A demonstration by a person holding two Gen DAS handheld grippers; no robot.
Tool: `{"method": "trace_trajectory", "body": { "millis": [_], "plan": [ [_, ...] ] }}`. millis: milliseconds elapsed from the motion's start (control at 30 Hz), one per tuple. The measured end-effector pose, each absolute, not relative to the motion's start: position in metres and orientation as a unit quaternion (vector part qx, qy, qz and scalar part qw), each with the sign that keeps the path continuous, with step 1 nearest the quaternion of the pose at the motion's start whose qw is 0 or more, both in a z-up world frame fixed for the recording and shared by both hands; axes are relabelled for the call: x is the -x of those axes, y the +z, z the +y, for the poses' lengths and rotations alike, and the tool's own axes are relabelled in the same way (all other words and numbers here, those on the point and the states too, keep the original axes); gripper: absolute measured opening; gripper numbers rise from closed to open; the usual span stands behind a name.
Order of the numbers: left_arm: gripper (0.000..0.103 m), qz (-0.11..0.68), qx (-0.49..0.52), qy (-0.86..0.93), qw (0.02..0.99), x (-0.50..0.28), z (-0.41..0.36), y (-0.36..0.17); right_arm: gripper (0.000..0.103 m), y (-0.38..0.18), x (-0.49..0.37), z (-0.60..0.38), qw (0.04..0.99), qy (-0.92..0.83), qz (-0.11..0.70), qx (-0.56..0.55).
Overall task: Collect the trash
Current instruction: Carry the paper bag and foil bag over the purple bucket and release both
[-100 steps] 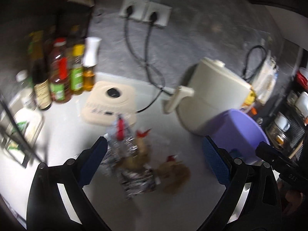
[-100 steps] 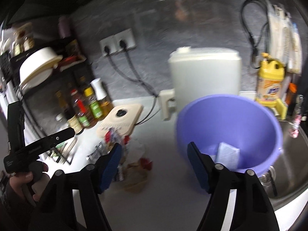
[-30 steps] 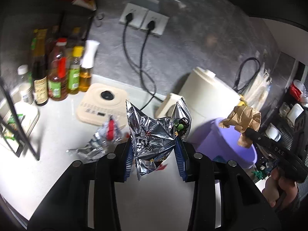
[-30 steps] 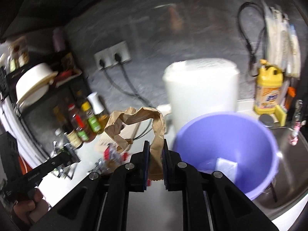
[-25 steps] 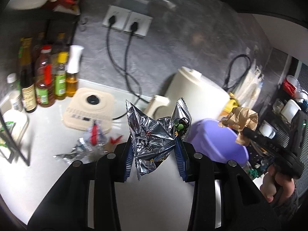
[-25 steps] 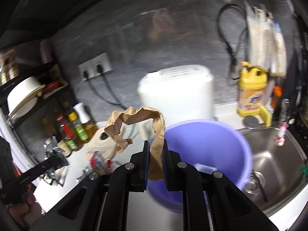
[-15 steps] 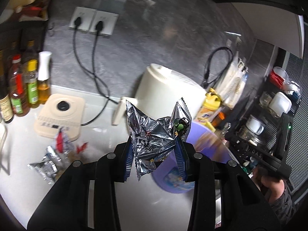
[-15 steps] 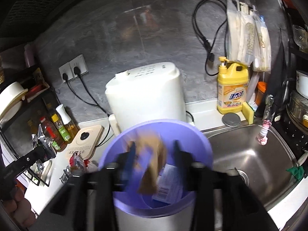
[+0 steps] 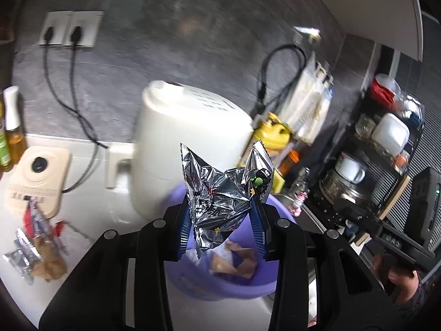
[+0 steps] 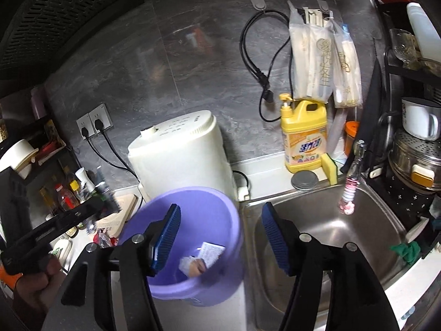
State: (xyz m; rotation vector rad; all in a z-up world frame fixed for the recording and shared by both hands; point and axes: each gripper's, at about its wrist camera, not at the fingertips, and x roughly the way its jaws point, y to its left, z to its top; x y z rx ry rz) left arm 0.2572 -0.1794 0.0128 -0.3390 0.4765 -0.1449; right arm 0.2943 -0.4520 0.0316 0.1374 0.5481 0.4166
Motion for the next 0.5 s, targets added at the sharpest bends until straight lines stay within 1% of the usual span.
{"method": "trace_trajectory", "body": {
  "millis": [67, 100, 133, 167, 200, 233, 300, 467, 500],
  "plan": [
    [0.039, 0.248, 0.163, -0.079, 0.952, -0.268, -0.189, 0.009, 0.061, 0.029, -0.294, -0.460, 0.938, 0.201, 0.273, -0.071],
    [0.042, 0.255, 0.163, -0.084, 0.949, -0.272, -0.192, 0.007, 0.061, 0.028, -0.294, -0.463, 0.938, 0.200, 0.275, -0.074],
    [0.051, 0.261, 0.162, -0.089, 0.947, -0.277, -0.195, 0.005, 0.061, 0.027, -0.294, -0.466, 0.937, 0.199, 0.277, -0.076],
    [0.057, 0.263, 0.158, -0.085, 0.948, -0.279, -0.198, 0.004, 0.061, 0.027, -0.294, -0.468, 0.936, 0.199, 0.279, -0.077],
    [0.070, 0.262, 0.156, -0.081, 0.949, -0.280, -0.199, 0.004, 0.061, 0.026, -0.294, -0.469, 0.936, 0.201, 0.280, -0.077],
    [0.077, 0.259, 0.158, -0.080, 0.949, -0.280, -0.198, 0.004, 0.062, 0.026, -0.293, -0.470, 0.935, 0.203, 0.280, -0.076],
    [0.082, 0.258, 0.167, -0.082, 0.948, -0.279, -0.194, 0.004, 0.063, 0.025, -0.293, -0.470, 0.935, 0.206, 0.281, -0.073],
    [0.092, 0.248, 0.167, -0.068, 0.952, -0.262, -0.176, 0.013, 0.067, 0.025, -0.292, -0.460, 0.931, 0.217, 0.283, -0.074],
    [0.092, 0.246, 0.165, -0.064, 0.953, -0.258, -0.173, 0.015, 0.069, 0.025, -0.292, -0.457, 0.931, 0.220, 0.282, -0.074]
  ]
}}
